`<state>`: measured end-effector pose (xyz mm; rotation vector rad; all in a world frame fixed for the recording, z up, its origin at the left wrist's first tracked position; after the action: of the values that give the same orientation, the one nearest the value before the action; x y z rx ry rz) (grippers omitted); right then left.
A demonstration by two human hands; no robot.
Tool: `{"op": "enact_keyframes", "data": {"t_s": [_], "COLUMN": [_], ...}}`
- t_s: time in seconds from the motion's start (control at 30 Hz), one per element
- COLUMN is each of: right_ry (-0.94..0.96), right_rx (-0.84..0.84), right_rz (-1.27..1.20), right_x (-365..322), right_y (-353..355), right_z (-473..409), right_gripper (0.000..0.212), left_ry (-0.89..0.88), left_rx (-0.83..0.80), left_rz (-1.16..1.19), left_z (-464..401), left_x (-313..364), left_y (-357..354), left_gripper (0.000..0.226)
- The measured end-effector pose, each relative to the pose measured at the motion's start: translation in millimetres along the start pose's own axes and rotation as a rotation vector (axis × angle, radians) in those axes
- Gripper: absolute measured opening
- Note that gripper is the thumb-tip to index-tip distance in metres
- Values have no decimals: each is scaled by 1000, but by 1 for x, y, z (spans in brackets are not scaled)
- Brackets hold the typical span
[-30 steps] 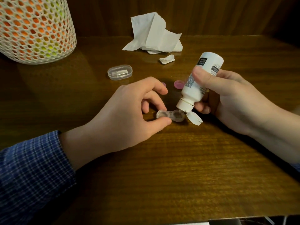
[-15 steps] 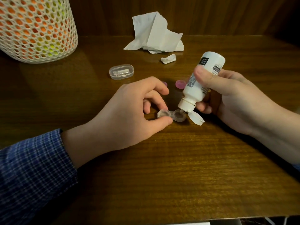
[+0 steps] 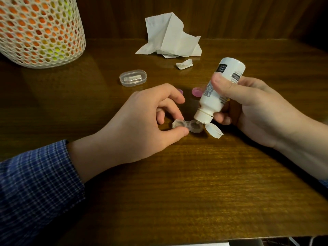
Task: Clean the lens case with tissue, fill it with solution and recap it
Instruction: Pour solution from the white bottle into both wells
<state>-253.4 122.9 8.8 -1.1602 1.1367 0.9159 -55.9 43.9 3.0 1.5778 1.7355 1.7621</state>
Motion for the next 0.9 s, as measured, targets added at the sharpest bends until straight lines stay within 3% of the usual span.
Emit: {"op": "enact_keyframes", "data": {"t_s": [0.53,0.73,0.9], "right_ry": [1,-106,-95], "right_rx": [6,29,-4], "right_rz": [33,-88,20], "right_x": [0,-8,-4], "right_y": [3,3,2], "right_z": [0,-2,-2], "right_gripper": [30,38,38], "left_ry": [4,-1,7], "left_rx": [-12,-10,-12], "left_rz": [7,17,21], "left_z": [0,1,1], "left_x": [1,1,2], "left_y": [0,1,0], "left_gripper": [53,53,53]}}
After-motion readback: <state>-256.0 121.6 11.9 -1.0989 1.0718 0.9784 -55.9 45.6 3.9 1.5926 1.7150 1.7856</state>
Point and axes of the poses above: each hand's wrist, its own z-axis away from the middle knuckle, its own y-axis out of the back of the hand, x = y × z, the point moved 1 cm from there along -z, towards the middle knuckle, and after that the axes turned 9 degrees about -z, right-handed, at the moved point
